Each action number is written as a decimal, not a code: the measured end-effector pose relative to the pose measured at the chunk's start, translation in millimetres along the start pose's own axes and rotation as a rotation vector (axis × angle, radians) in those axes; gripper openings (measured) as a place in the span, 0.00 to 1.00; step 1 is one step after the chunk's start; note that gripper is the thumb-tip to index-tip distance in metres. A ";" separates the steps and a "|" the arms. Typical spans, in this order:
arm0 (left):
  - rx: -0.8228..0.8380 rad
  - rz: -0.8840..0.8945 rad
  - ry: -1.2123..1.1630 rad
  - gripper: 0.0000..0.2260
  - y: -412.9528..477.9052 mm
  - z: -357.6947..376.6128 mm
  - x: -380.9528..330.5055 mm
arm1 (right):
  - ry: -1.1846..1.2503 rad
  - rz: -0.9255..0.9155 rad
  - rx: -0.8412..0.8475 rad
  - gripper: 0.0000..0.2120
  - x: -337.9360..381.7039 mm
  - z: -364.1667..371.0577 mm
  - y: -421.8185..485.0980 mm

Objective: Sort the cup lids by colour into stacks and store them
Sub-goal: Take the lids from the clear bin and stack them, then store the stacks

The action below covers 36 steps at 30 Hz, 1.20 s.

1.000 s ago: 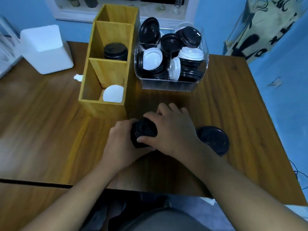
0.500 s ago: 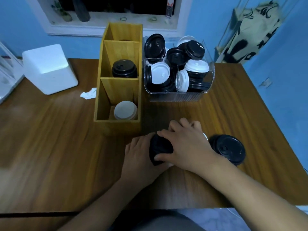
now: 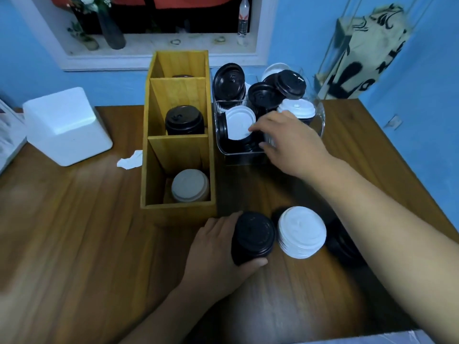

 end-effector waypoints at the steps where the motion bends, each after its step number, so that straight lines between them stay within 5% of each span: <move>1: 0.002 0.003 0.000 0.42 -0.1 0.1 0.4 | -0.109 -0.057 0.017 0.20 4.5 3.8 12.0; 7: 0.014 0.011 -0.019 0.43 -1.4 0.3 2.6 | -0.300 -0.194 0.039 0.09 15.1 9.7 39.6; 11: 0.010 0.018 -0.025 0.43 -1.3 0.5 4.0 | 0.205 -0.057 -0.031 0.04 -0.4 -23.7 -4.1; 16: 0.010 0.015 -0.012 0.43 -1.7 2.7 5.5 | 0.715 0.239 0.288 0.06 -32.0 12.2 -48.7; 20: 0.020 0.012 0.000 0.44 -1.3 3.3 5.6 | 0.554 0.424 0.470 0.12 -58.7 62.7 -64.2; 27: 0.022 0.008 0.007 0.43 -1.3 2.1 4.3 | 0.251 0.403 0.413 0.08 -64.3 50.3 -74.7; 32: -0.001 0.015 0.009 0.42 -0.1 1.0 3.0 | 0.001 0.406 0.473 0.35 -43.4 50.8 -62.8; 36: 0.011 0.014 0.011 0.42 -0.4 0.7 1.9 | -0.147 0.367 0.540 0.43 -18.1 72.2 -45.8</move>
Point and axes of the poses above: each hand's wrist, its own y-axis towards the middle knuckle, its own z-axis out of the palm, x = y × z, the point moved 7 cm from there along y, towards the middle knuckle, and after that the axes turned 1 degree about z, right-handed, at the moved point
